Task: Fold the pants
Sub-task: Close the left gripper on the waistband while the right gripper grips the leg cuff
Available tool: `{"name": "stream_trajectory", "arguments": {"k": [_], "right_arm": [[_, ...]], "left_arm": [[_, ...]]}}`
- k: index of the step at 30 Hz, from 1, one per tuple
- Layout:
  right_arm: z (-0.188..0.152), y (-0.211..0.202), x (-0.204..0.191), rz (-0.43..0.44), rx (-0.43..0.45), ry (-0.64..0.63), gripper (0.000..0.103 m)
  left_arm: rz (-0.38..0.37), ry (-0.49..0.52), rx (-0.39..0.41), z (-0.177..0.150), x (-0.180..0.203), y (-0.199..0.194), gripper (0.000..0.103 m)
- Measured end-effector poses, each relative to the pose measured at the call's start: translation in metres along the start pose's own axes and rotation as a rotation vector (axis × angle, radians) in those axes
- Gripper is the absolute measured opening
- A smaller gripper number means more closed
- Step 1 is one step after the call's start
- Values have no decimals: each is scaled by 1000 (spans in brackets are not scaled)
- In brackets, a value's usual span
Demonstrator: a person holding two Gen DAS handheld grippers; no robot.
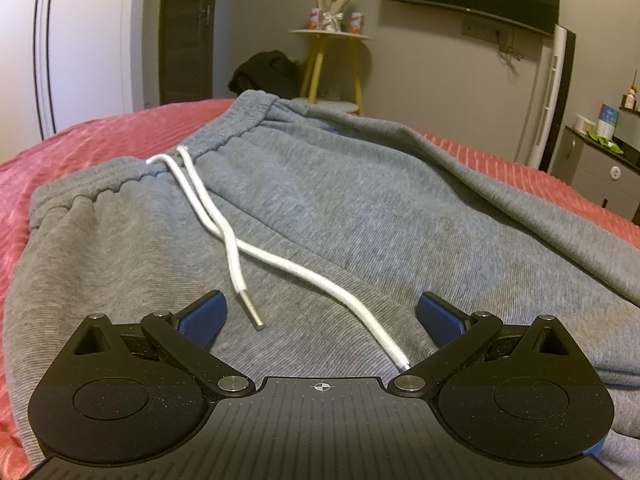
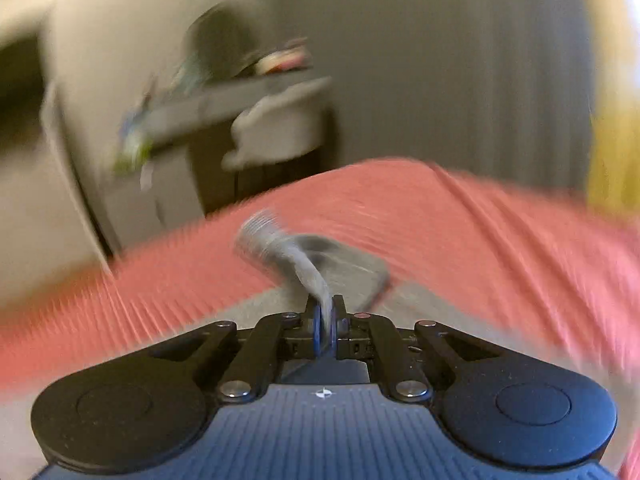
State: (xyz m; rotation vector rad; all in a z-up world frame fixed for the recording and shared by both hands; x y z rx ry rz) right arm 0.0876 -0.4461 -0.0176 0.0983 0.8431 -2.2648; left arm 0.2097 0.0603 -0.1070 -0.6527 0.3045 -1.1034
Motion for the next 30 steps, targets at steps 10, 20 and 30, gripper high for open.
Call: {"name": "stream_trajectory", "arguments": {"k": [10, 20, 30], "right_arm": [[-55, 36, 90, 115, -197, 517, 23], [-45, 56, 53, 309, -249, 560, 9], [-50, 64, 57, 328, -279, 597, 9]], "left_arm": [[-134, -41, -50, 18, -6, -14, 103], [-383, -111, -101, 118, 25, 10, 102], [-377, -245, -360, 144, 60, 137, 69]]}}
Point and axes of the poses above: each gripper's, at about its wrist camera, not at the fingertips, and y roughly the way its jaws point, x to its right, z to its top, the point moved 7 cm from there along y, roughly the way its jaws point, and after that the axes turned 5 degrees about -x, right-handed, at the moved point
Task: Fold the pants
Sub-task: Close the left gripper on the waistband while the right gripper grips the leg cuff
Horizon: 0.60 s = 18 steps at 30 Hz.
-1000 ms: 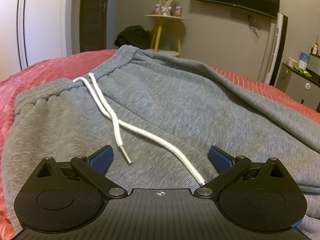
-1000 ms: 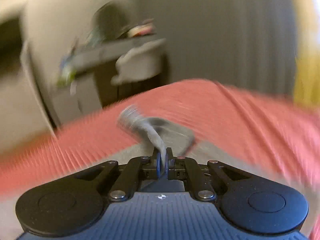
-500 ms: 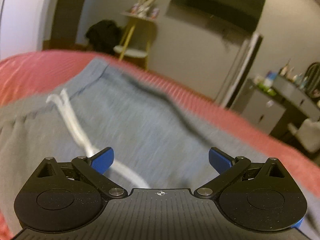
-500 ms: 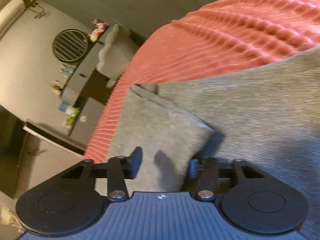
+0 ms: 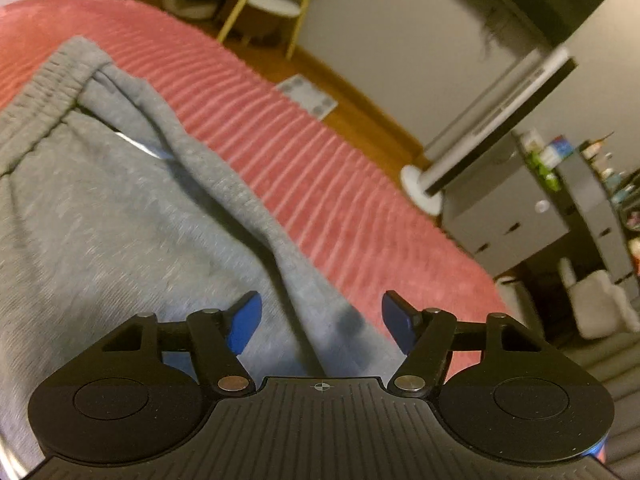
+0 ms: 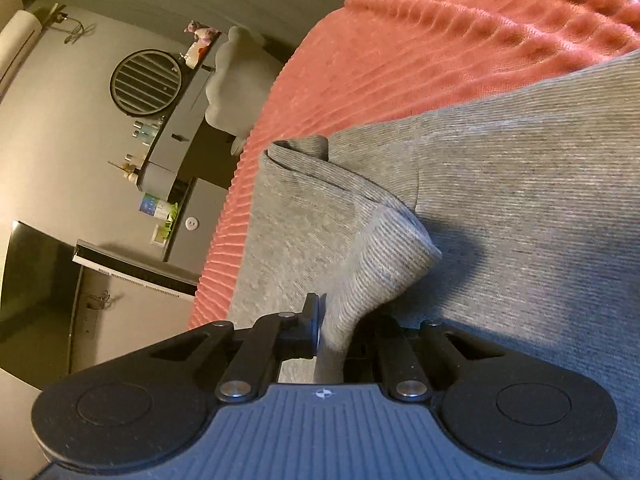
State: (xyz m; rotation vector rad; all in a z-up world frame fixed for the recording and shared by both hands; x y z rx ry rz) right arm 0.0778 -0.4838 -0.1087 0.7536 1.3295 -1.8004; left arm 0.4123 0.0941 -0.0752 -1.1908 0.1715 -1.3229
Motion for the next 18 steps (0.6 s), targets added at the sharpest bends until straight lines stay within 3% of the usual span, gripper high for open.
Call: {"name": "stream_trajectory", "arguments": {"k": [3, 4, 5, 6, 11, 18], "right_arm": [[-1, 1, -1, 2, 9, -14, 9], [-1, 2, -2, 1, 14, -26, 9], [-1, 2, -4, -2, 19, -41, 9], [-1, 2, -5, -6, 24, -50, 7], [4, -6, -10, 30, 47, -52, 4], [25, -52, -22, 175, 50, 3, 3]], "left_arm": [[26, -48, 11, 7, -8, 12, 57], [25, -63, 12, 9, -9, 14, 49], [35, -70, 8, 9, -11, 14, 27], [44, -70, 3, 10, -13, 14, 12], [6, -40, 33, 3, -13, -24, 8], [-103, 46, 57, -25, -21, -137, 8]]}}
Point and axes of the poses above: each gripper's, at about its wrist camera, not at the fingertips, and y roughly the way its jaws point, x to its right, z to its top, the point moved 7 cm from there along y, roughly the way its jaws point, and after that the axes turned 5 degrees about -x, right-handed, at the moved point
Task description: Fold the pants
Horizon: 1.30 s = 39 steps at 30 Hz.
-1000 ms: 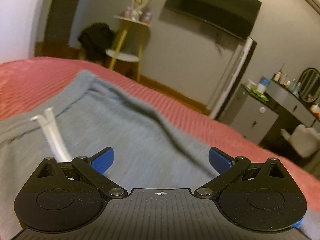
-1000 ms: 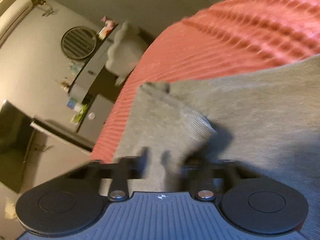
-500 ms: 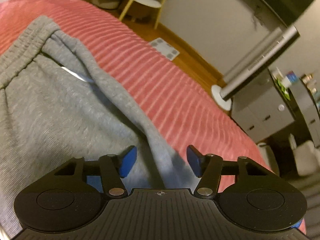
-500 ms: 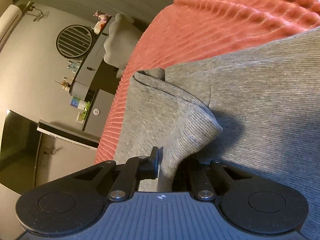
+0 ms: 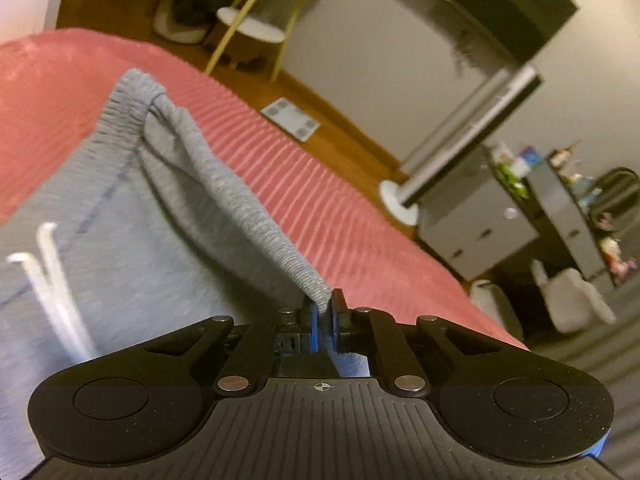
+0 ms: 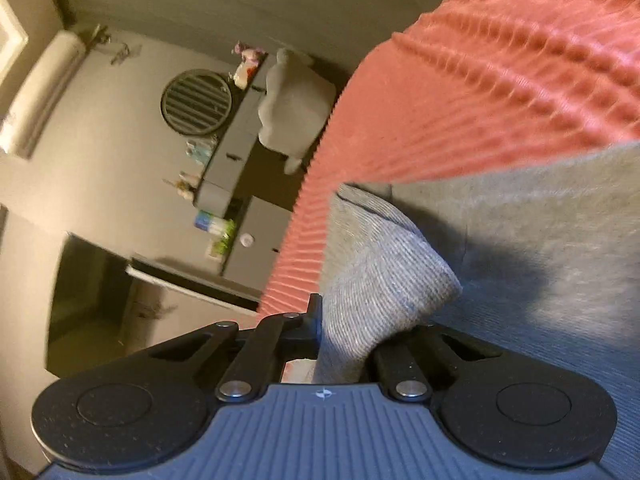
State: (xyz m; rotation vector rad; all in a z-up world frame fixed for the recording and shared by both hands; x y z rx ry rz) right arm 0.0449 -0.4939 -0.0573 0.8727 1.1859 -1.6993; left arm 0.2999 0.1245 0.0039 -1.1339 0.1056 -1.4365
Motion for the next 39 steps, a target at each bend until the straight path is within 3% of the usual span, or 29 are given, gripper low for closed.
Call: {"name": "stream_trajectory", "arguments": {"k": [3, 7, 11, 14, 16, 18, 20, 22, 27, 28, 29, 30, 34, 39], "right_arm": [[16, -24, -3, -13, 41, 9, 3], [32, -64, 1, -44, 59, -13, 3], [36, -94, 14, -222, 52, -189, 3], [36, -93, 31, -324, 15, -215, 3], [32, -89, 38, -369, -7, -218, 4], [27, -86, 39, -406, -22, -245, 8], [22, -82, 43, -403, -57, -221, 19], [14, -76, 49, -372, -122, -182, 28], [1, -69, 53, -320, -185, -153, 27], [1, -70, 52, -313, -184, -149, 18], [1, -71, 51, -310, -181, -151, 7], [3, -73, 49, -314, -175, -158, 4], [13, -89, 35, -326, -122, -219, 3], [13, -100, 13, -369, -88, -409, 3]], "left_arm": [[-50, 42, 14, -30, 1, -55, 8], [-50, 41, 5, -91, -23, -100, 8], [10, -55, -89, -150, -75, -92, 8], [44, -107, -113, -175, -98, -82, 9], [54, -123, -119, -179, -104, -82, 12], [52, -163, -100, -172, -110, -83, 21], [78, -175, -69, -163, -119, -86, 36], [86, -203, -57, -158, -129, -85, 41], [24, -312, -71, -150, -142, -73, 34], [17, -314, -70, -149, -143, -73, 23], [16, -311, -76, -147, -143, -73, 19], [18, -309, -81, -147, -142, -73, 17], [23, -267, -56, -149, -133, -87, 14], [13, -206, -22, -148, -123, -111, 13]]}}
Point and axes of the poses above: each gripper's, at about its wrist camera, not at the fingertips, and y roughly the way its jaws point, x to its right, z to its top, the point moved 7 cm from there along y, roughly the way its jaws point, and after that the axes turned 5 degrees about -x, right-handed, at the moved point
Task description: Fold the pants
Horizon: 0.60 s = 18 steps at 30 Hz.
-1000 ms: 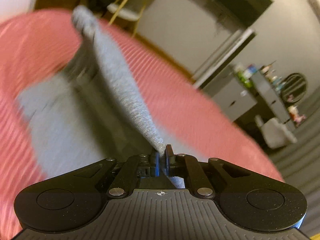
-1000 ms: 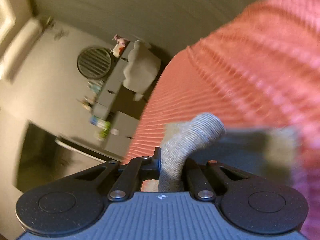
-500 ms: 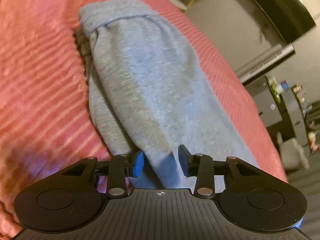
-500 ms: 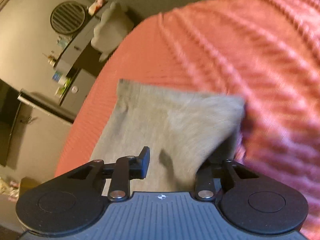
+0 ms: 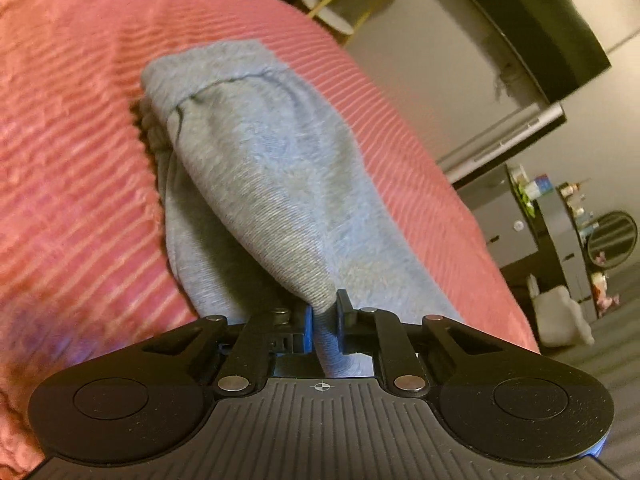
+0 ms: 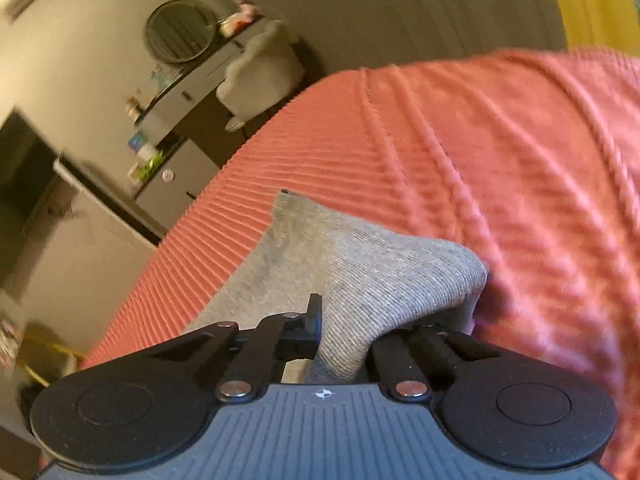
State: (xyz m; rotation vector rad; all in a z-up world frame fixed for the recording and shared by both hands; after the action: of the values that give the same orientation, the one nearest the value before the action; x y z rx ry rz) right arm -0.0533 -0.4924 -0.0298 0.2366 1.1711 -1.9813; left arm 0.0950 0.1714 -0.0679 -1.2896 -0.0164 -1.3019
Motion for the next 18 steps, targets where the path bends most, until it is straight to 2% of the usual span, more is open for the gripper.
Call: {"name": "stream_trajectory", "arguments": {"k": [4, 6, 7, 8, 9, 10, 11, 13, 15, 16, 17, 18], "right_arm": [[-3, 9, 6, -82, -13, -85, 4], [-7, 17, 11, -132, -46, -131, 5], [-8, 15, 13, -168, -42, -145, 7], [-7, 11, 15, -196, -25, -152, 16], [-4, 5, 18, -238, -5, -152, 24], [-1, -2, 21, -294, 18, -152, 37], [3, -12, 22, -351, 65, -156, 43], [11, -29, 16, -404, 161, -169, 43], [10, -35, -10, -363, 213, -222, 43], [4, -32, -32, -316, 221, -273, 43], [-7, -25, -57, -264, 212, -341, 44], [-22, -16, -84, -209, 191, -419, 45]], "left_arm": [[99, 46, -38, -12, -12, 7, 14], [158, 66, -55, -19, -16, 10, 15], [185, 79, -51, -21, -16, 8, 19], [233, 90, -39, -23, -16, 3, 24], [276, 90, -18, -23, -16, -1, 25], [324, 92, 32, -22, -12, -11, 31], [375, 100, 91, -22, -9, -20, 36], [456, 141, 201, -21, 6, -32, 39], [414, 225, 255, -23, 36, -29, 48], [375, 273, 264, -27, 53, -22, 59], [330, 334, 254, -34, 73, -11, 63], [288, 384, 239, -42, 90, 1, 63]]}}
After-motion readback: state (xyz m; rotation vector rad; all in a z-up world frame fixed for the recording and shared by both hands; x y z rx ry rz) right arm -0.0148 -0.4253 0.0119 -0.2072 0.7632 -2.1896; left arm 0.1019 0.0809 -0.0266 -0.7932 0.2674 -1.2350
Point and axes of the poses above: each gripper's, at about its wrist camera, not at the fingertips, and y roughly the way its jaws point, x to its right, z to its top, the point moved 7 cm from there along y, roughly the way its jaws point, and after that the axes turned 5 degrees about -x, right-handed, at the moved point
